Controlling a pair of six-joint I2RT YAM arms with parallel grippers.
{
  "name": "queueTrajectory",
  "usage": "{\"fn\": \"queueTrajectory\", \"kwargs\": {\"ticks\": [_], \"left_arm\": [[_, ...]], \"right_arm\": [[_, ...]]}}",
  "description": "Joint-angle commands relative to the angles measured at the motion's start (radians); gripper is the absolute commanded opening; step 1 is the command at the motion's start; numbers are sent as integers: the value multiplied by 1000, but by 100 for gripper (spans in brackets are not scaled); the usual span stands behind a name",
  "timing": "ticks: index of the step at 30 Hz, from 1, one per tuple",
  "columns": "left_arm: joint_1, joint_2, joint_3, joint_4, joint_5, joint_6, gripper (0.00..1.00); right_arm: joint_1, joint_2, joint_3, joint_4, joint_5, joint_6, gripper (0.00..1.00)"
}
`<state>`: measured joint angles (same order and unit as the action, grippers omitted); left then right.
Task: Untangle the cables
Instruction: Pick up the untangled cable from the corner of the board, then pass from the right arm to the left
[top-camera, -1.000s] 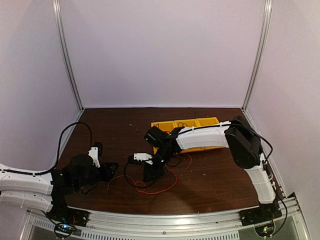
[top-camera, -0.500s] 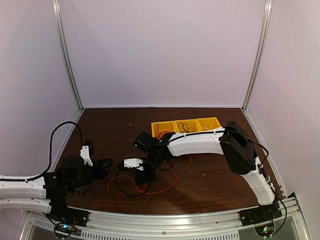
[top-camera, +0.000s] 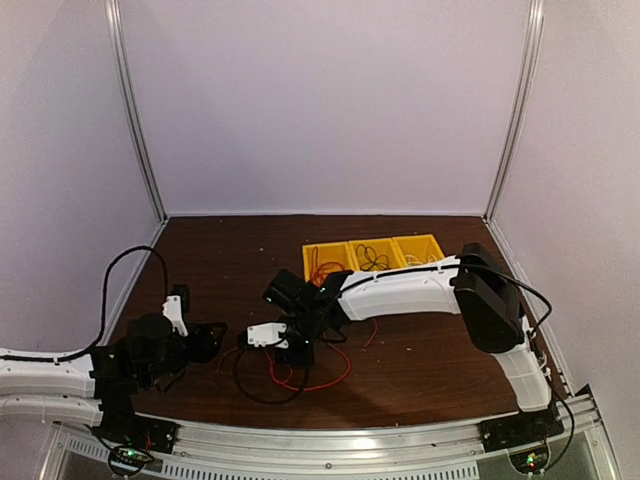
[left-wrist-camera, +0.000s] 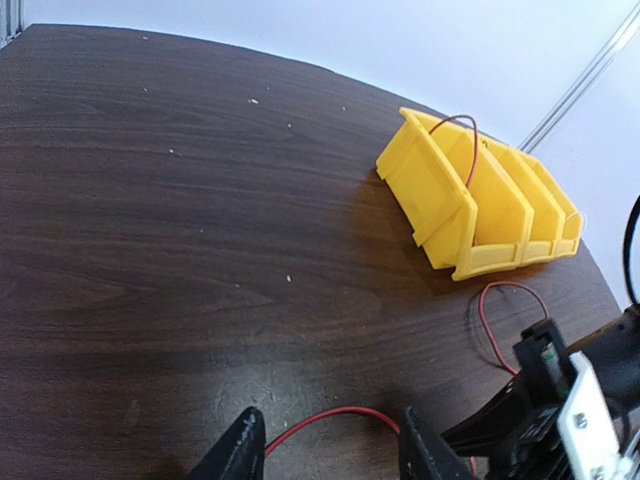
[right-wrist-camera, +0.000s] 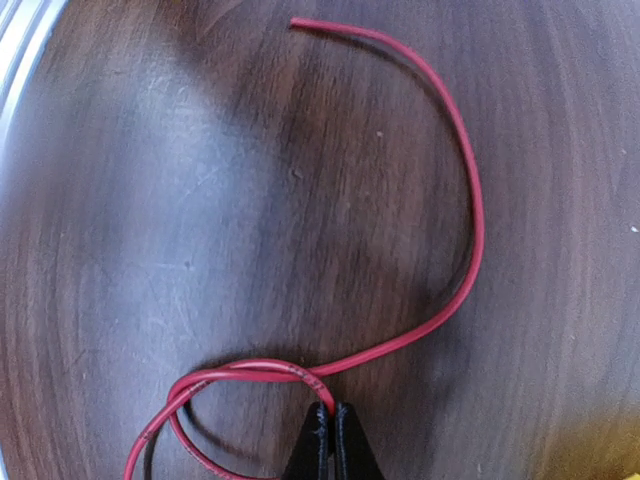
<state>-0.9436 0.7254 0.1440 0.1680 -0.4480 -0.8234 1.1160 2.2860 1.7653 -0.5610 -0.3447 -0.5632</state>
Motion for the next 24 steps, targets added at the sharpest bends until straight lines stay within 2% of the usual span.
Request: {"fn": "queueTrajectory", "kwargs": {"ticks": [1,6,12,17,21,24], "left_arm": [[2,92,48,133,80,48,47],[2,208,62,297,164,69,50],[2,358,109,507,289,118,53],[1,405,108,672,386,195,56],[1,410,109,686,352,196,59],[2,443,166,550,249,142,58]], "right_arm": [[-28,-168,-40,32,55,72,0],[-61,-216,-18,80,56,158,0],[-75,-228,-43,146,84,185,0],[-74,-225,-38,176,102,206,0],[-75,-228,-39,188,103,213,0],[-76,-240,-40,187,87,219,0]]}}
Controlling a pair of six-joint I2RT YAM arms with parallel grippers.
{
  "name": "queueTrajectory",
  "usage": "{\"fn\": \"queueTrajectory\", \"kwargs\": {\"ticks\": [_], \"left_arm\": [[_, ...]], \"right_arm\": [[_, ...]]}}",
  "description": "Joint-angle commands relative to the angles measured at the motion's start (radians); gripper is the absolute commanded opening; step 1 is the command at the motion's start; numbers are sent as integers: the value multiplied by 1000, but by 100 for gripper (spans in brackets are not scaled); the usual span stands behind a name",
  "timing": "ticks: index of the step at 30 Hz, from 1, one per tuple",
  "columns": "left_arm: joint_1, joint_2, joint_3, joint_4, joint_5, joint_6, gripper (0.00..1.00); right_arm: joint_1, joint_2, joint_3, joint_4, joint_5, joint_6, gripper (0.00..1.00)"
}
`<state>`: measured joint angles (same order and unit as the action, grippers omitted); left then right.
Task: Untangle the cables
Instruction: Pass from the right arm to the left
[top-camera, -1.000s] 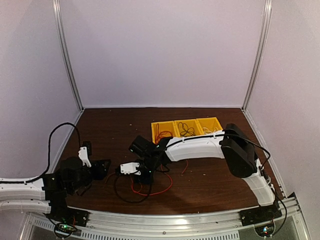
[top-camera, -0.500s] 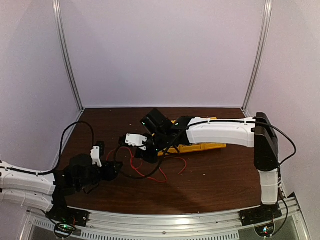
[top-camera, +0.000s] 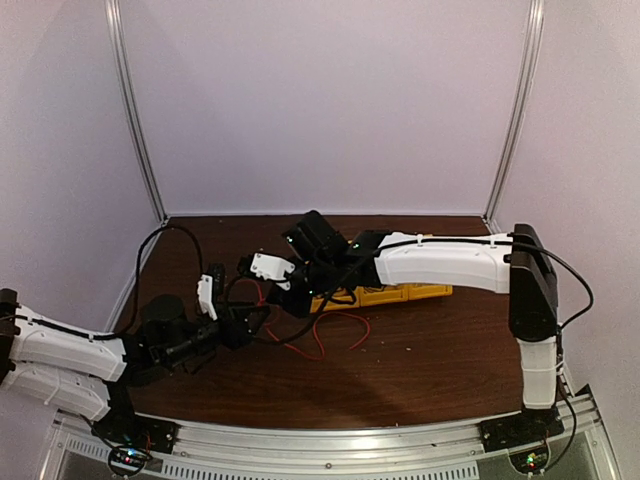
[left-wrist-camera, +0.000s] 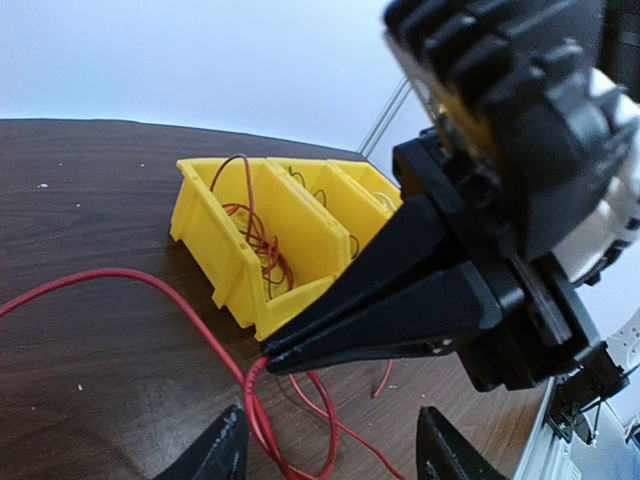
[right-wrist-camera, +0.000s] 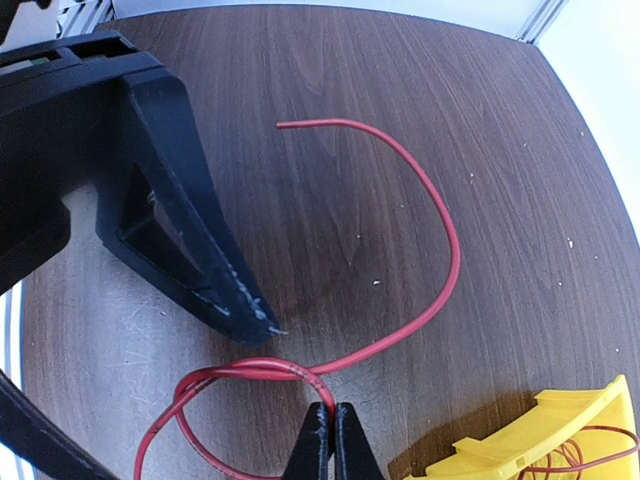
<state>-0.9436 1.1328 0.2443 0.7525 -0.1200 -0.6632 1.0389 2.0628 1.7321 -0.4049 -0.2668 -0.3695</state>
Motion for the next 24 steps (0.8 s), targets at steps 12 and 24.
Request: {"fn": "queueTrajectory", "kwargs": {"ticks": [12,24], "left_arm": [[2,188,170,-81,-238,-101,32],[20,335,243,-90,-295,-118,16]], "right_arm": [[2,-54,-4,16,25,42,0],[-2,-83,19,-19,-25,71,0]]}}
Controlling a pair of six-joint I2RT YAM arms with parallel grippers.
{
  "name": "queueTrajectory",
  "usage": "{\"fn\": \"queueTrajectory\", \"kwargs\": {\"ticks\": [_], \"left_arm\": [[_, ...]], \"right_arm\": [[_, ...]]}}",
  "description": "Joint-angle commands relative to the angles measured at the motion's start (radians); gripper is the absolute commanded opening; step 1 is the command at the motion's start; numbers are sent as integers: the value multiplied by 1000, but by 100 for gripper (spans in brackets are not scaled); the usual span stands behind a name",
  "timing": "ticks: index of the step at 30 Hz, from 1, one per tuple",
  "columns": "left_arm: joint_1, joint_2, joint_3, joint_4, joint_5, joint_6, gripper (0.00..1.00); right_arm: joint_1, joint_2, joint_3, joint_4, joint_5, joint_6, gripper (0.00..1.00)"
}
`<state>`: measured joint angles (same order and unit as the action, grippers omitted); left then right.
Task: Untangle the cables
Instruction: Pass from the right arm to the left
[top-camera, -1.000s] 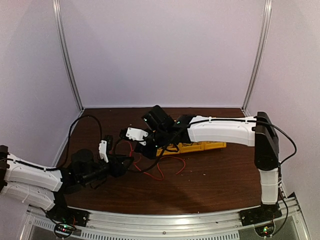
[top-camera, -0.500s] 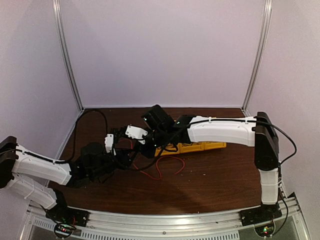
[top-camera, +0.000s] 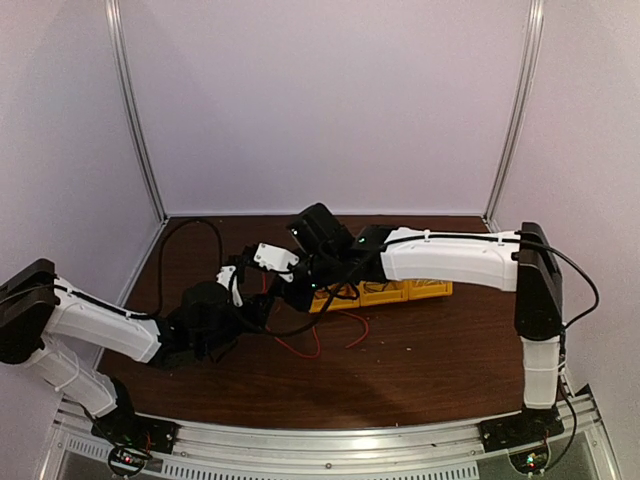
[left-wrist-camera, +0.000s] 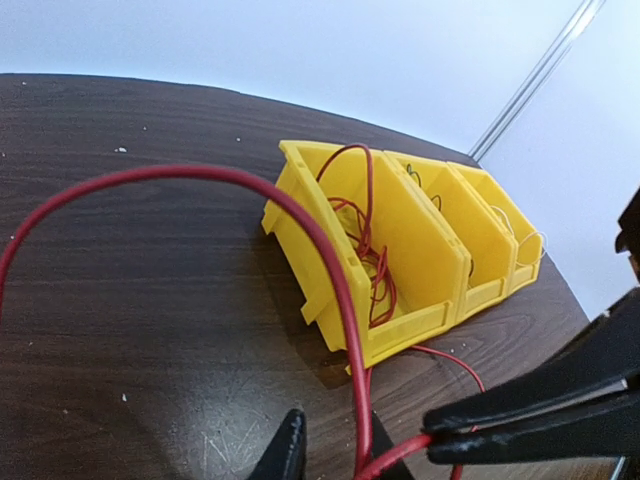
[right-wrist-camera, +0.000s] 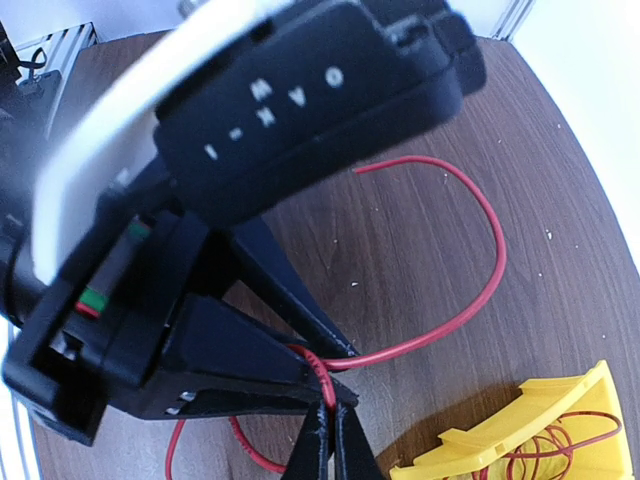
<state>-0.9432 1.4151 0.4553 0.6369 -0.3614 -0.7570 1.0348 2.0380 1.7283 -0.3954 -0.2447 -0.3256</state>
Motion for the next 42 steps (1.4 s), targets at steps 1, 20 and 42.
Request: {"fn": "queueTrajectory", "kwargs": {"ticks": [1,20,42], "left_arm": [[23,61,28,49,-47,-23,13],[130,54,-46,454,318,214,0],[130,138,42,459,472,205,0]], "right_arm": [[2,-62,26,-36,-60,29,0],[-101,-108,-36,-76,-427,72,17],[-119,-80,-34,-118,-830,9,20]]}}
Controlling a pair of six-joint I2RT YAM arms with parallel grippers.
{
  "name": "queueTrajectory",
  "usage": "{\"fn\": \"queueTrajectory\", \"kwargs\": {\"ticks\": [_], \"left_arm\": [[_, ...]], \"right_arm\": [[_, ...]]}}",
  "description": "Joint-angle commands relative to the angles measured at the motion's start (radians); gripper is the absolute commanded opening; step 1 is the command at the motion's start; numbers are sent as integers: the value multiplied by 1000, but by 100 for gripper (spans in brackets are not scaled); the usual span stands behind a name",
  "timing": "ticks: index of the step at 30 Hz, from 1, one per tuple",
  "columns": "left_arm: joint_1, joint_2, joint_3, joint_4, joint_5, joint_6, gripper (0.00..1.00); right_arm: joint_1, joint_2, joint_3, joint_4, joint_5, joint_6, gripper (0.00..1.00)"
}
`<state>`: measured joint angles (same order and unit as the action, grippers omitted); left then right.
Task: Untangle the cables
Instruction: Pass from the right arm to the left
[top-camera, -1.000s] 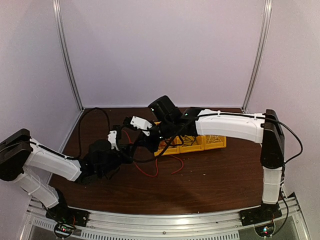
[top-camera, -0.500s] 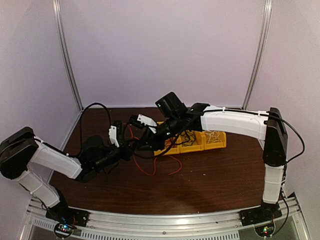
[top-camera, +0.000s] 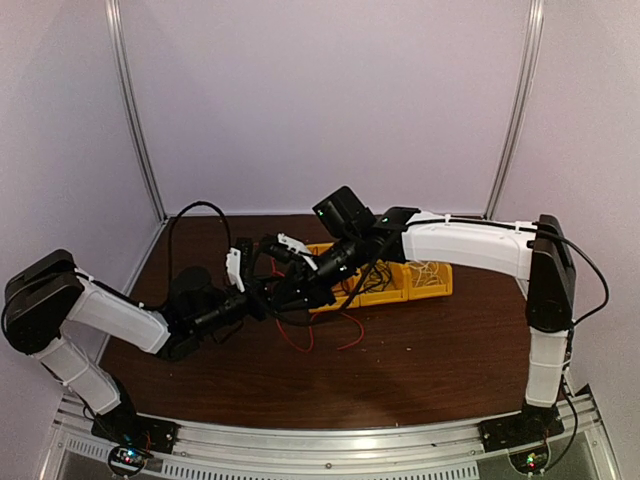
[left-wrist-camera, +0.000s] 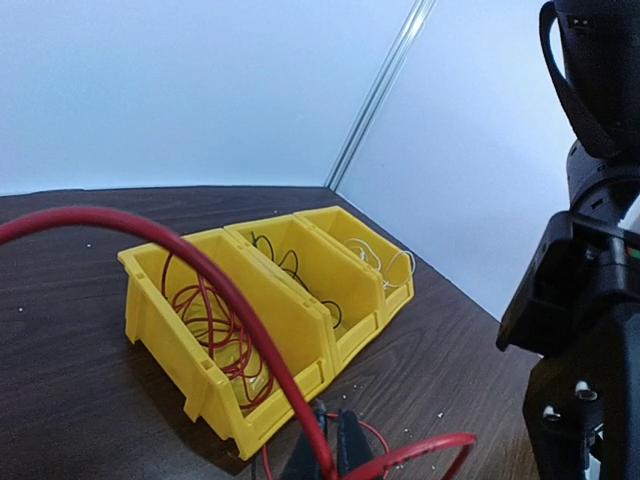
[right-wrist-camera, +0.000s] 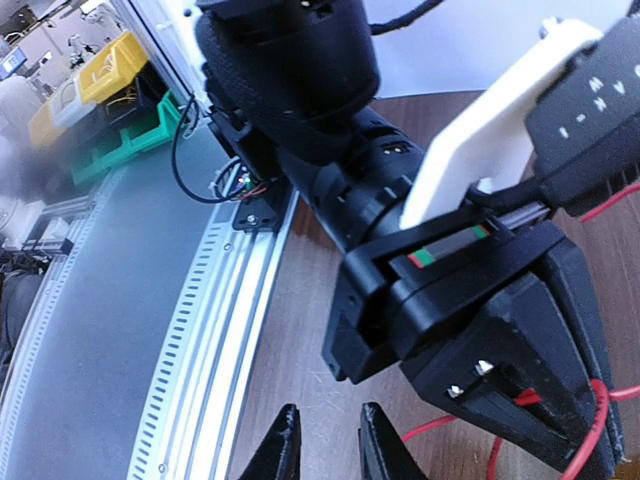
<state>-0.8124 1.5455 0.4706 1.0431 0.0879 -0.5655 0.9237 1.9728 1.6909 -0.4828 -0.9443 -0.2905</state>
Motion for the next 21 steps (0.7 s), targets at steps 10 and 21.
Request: {"fn": "queueTrajectory", "kwargs": {"ticks": [10,21], "left_arm": [[0,-33,25,2,70,63,0],[-1,-39,57,-39,166,95,0]], "right_arm": [[-143,-117,-12,-64,149,-66,43],[-136,-88,-44,-109,72,-113,53]]}}
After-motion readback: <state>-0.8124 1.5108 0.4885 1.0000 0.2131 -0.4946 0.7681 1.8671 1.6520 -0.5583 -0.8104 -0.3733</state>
